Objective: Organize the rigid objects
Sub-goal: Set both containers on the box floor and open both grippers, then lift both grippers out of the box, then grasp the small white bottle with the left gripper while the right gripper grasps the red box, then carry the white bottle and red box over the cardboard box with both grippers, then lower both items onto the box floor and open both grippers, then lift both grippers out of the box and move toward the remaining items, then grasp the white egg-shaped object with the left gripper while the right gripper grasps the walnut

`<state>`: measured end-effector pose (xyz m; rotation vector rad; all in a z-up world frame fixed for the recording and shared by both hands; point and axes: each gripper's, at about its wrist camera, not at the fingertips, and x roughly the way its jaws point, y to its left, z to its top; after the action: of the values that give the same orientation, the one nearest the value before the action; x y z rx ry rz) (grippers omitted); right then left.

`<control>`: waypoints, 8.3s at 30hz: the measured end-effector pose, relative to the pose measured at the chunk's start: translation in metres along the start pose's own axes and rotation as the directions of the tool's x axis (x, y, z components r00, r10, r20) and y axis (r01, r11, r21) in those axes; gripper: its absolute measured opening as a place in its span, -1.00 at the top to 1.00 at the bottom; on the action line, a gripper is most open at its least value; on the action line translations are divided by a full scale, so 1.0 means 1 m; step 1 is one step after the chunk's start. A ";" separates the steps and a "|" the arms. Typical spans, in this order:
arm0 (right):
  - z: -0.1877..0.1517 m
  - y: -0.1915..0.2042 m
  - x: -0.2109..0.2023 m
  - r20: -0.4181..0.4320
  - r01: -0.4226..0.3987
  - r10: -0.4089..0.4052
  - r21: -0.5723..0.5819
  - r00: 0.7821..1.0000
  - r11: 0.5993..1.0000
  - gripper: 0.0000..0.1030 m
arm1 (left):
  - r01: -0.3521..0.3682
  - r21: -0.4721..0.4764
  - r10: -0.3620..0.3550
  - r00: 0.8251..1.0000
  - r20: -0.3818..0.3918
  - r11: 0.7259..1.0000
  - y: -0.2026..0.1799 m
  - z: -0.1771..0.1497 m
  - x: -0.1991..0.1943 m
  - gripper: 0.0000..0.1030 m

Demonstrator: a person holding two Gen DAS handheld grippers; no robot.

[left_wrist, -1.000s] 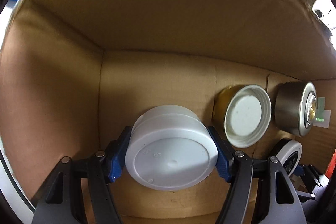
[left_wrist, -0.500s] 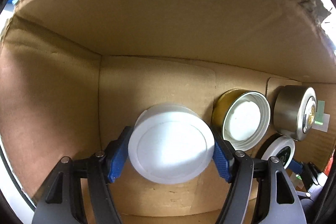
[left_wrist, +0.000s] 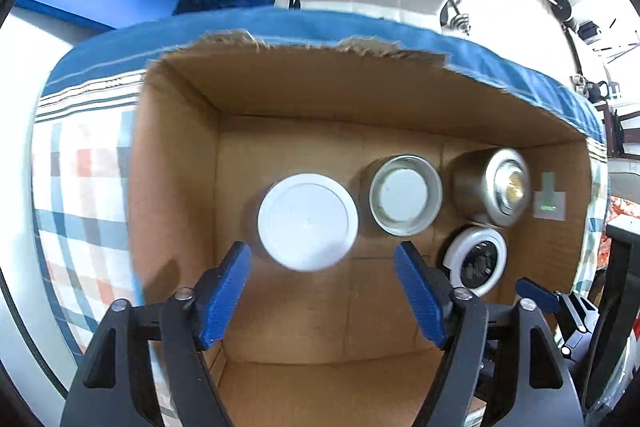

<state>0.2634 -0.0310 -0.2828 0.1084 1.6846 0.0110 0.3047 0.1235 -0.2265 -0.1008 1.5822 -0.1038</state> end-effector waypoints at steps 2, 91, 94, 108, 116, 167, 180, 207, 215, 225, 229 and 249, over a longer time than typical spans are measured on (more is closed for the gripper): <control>-0.009 -0.001 -0.012 0.019 -0.010 0.010 -0.004 1.000 1.000 -1.00 | 0.011 -0.012 -0.011 1.000 0.026 1.000 0.000 -0.010 -0.013 -0.70; 0.001 -0.345 -0.016 0.055 -0.015 -0.001 0.282 0.998 0.959 0.29 | -0.043 0.268 0.047 0.999 -0.008 0.962 -0.345 0.063 0.079 0.44; -0.007 -0.346 -0.030 0.078 -0.032 0.010 0.286 0.997 0.958 0.29 | -0.025 0.271 0.023 1.000 0.009 0.962 -0.346 0.052 0.062 0.44; -0.057 -0.266 -0.118 0.220 -0.126 0.086 0.175 0.972 0.976 0.29 | 0.082 0.227 -0.117 0.982 0.149 0.970 -0.267 -0.013 -0.031 0.44; -0.080 -0.149 -0.122 0.216 -0.191 0.181 0.028 0.959 0.981 0.29 | 0.082 0.114 -0.104 0.973 0.208 0.990 -0.145 -0.052 -0.073 0.44; -0.028 0.049 0.041 0.019 -0.058 0.059 -0.042 0.998 0.997 0.06 | 0.008 -0.057 -0.016 0.990 -0.137 0.998 0.011 -0.043 0.064 0.28; -0.054 0.025 -0.026 0.125 -0.027 0.031 -0.034 0.992 0.999 -0.68 | -0.002 -0.056 0.002 1.000 0.001 0.998 -0.008 -0.065 -0.009 -0.98; -0.127 -0.044 -0.140 0.273 -0.090 0.116 -0.105 0.955 0.990 -1.00 | -0.044 0.065 0.028 0.974 0.223 0.997 -0.093 -0.121 -0.116 -1.00; -0.118 -0.157 -0.153 0.293 -0.074 0.048 0.077 0.955 0.994 -1.00 | -0.016 0.227 -0.039 0.971 0.237 0.974 -0.200 -0.092 -0.107 -1.00; -0.083 -0.303 -0.107 0.241 -0.042 -0.032 0.296 0.970 0.954 -1.00 | -0.103 0.350 0.022 0.973 0.228 0.931 -0.305 -0.031 -0.031 -0.99; -0.062 -0.335 -0.063 0.180 -0.086 0.024 0.343 0.983 0.936 -1.00 | -0.111 0.380 0.060 0.988 0.143 0.918 -0.328 -0.007 0.017 -0.84; -0.019 -0.347 0.019 0.038 -0.078 0.070 0.344 0.997 0.936 -0.01 | -0.091 0.444 0.177 0.972 -0.156 0.891 -0.358 0.023 0.150 -0.30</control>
<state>0.2195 -0.3738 -0.3238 0.4352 1.6427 -0.2306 0.3251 -0.2509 -0.3291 0.3809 1.7178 -0.3658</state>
